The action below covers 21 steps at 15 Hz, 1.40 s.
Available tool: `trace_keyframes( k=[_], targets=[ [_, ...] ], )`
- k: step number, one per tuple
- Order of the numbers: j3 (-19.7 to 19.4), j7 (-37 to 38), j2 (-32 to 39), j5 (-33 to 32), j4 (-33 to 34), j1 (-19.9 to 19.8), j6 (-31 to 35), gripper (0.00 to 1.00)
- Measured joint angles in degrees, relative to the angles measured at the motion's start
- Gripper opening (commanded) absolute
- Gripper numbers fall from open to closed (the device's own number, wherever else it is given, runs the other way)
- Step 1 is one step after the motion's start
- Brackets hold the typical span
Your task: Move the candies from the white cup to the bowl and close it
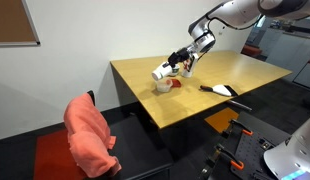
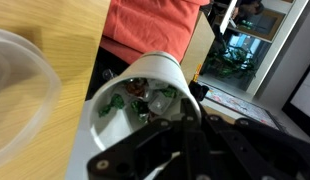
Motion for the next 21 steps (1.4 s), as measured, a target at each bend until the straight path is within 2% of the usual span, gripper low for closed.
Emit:
trace_keyframes(
  k=[5,14,21],
  targets=[
    [-0.1,-0.9,7.0,2.9,6.3,-2.7,-6.1,0.01],
    [0.2,-0.9,18.5,13.3,16.8,-5.6,-16.4,0.01],
    [0.2,1.7,23.4,14.6,23.4,-7.1,-24.4,0.01]
  ],
)
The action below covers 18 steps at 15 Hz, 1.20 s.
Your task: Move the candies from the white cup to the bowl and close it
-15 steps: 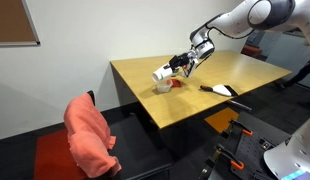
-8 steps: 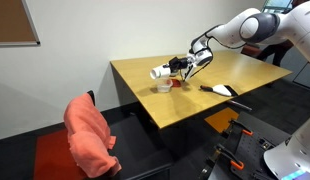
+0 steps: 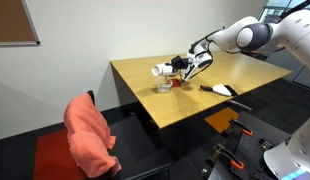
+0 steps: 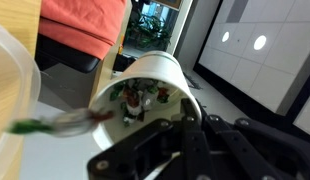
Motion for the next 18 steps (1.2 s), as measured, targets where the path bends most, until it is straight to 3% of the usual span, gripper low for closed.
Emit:
trace_keyframes(
  k=[10,18],
  targets=[
    [1.2,3.4,5.1,0.5,6.9,-0.9,-3.4,0.01],
    [2.0,3.4,8.6,2.2,8.4,-1.9,-3.4,0.01]
  ],
)
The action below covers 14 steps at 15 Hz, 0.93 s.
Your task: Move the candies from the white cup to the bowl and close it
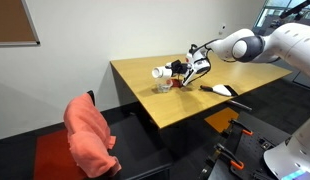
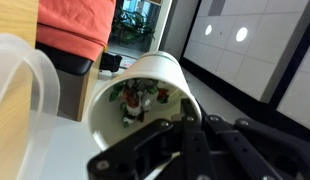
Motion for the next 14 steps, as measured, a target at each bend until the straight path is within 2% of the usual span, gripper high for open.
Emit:
trace_keyframes(
  k=[7,14],
  targets=[
    [1.7,0.4,1.4,3.3,0.1,-1.8,-1.0,0.01],
    [2.2,2.0,2.2,4.6,0.4,-1.9,-1.1,0.01]
  ],
)
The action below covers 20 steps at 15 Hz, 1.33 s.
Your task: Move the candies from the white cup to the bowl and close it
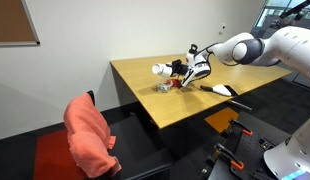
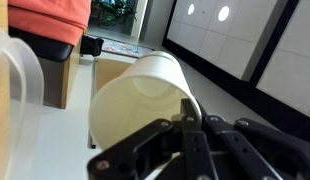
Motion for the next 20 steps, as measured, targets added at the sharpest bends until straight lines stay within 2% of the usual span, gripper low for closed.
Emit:
trace_keyframes(
  k=[5,10,15,20],
  targets=[
    [0.5,-0.9,-1.8,-0.1,-0.7,0.6,0.0,0.01],
    [-0.6,-6.5,-10.3,-4.0,-7.0,3.1,2.0,0.01],
    [-3.6,-12.2,-22.9,-9.0,-17.9,9.6,12.4,0.01],
    [-6.6,-16.5,-34.2,-12.3,-29.7,19.5,26.8,0.01]
  ],
)
